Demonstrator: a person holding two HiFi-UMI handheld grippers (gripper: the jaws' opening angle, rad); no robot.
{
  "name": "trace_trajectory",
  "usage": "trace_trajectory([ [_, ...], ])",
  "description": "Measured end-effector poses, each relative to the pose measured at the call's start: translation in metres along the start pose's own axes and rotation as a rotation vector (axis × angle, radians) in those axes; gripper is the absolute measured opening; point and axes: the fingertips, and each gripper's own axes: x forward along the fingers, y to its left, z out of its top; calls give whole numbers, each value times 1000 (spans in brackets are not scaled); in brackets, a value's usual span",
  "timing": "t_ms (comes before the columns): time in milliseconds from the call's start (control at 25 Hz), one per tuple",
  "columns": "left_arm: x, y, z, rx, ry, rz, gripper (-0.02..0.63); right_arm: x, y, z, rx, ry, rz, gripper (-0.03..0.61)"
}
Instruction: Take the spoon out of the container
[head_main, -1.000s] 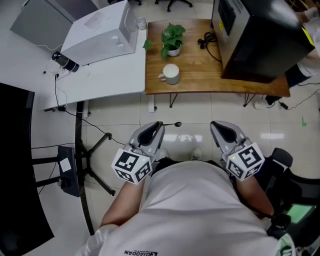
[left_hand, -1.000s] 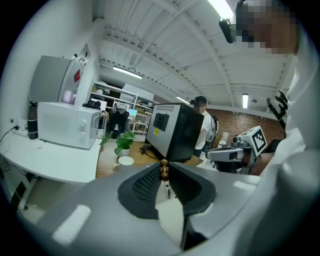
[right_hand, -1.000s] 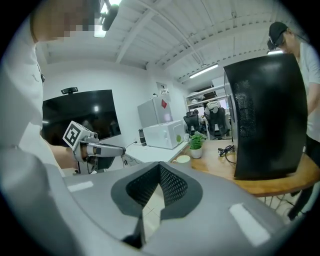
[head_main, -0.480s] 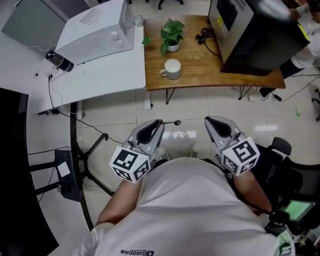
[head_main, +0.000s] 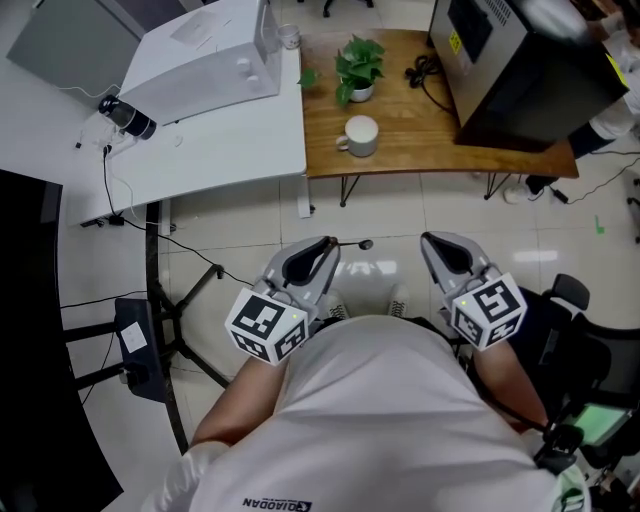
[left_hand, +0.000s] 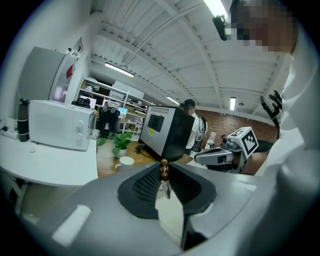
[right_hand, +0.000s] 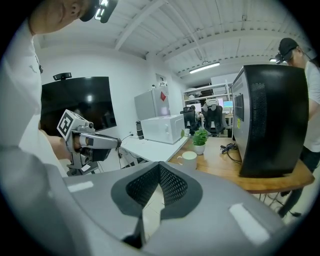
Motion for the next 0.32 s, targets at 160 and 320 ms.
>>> trace_trajectory([
  [160,-3,1,0,-3,-2,3,52,1,4,0,-4,5,6,5],
  [320,-7,4,-1,-11,-3,12,52,3,10,1,-7,12,15,5],
])
